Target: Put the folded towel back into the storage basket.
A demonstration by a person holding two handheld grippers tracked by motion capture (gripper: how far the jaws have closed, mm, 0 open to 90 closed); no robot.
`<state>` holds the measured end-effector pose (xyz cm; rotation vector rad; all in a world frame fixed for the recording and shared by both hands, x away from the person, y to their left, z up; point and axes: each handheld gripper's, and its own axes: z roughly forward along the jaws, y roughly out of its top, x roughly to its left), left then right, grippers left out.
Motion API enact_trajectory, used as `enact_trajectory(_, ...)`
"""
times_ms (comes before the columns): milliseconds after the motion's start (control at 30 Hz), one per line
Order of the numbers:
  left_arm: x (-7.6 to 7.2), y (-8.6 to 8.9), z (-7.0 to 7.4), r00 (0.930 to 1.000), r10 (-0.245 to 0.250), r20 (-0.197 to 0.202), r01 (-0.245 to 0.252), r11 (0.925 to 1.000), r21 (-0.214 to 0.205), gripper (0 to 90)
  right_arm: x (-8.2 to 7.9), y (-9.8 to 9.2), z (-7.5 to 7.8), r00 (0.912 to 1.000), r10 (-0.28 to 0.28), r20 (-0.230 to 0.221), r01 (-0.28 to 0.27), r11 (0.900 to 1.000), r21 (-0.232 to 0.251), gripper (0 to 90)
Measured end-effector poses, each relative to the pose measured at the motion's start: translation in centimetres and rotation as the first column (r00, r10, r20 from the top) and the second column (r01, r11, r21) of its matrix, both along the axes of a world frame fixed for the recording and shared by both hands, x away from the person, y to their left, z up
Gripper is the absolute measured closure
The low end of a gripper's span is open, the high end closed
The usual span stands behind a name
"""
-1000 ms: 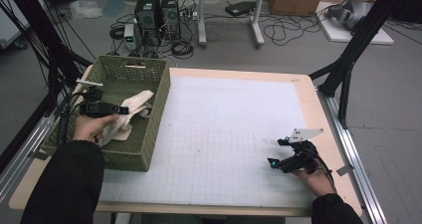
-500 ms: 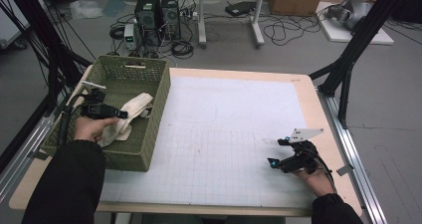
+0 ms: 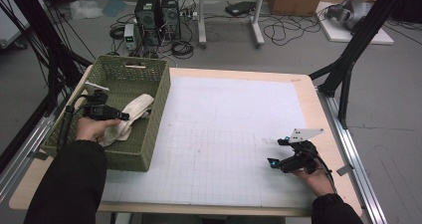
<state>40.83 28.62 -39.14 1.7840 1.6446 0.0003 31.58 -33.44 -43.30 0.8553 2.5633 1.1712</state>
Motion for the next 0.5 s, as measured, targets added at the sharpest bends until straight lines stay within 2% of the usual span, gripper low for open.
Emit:
enact_trajectory(67,0.0,0.0,0.2,0.9999,-0.002,0.014,0.002,1.0,0.009,81.5,0.0,0.0,0.0,1.0,0.0,0.001,0.0,1.0,-0.001,11.9)
enact_trajectory(133,0.0,-0.1,0.4,0.9993,-0.005,0.036,0.005,1.0,-0.004,81.5,0.0,0.0,0.0,1.0,-0.001,-0.001,0.001,1.0,0.001,11.9)
enact_trajectory(200,0.1,-0.1,0.6,0.9985,-0.009,0.055,0.008,0.9997,0.024,81.5,0.0,0.0,0.0,1.0,0.002,0.006,-0.002,1.0,-0.003,11.9)
enact_trajectory(300,0.0,-0.2,1.0,0.9952,-0.005,0.097,0.003,0.9997,0.023,81.6,0.0,0.0,0.0,1.0,0.001,0.001,-0.001,1.0,-0.003,11.9)
enact_trajectory(367,0.0,-0.2,1.0,0.9951,-0.011,0.098,0.009,0.9997,0.022,81.5,0.1,0.1,-0.1,1.0,-0.002,0.0,0.002,1.0,-0.002,11.9)
enact_trajectory(500,0.0,-0.4,0.9,0.9961,-0.022,0.085,0.017,0.9981,0.059,81.5,0.0,0.2,-0.1,1.0,0.004,-0.006,-0.004,1.0,-0.006,11.9)
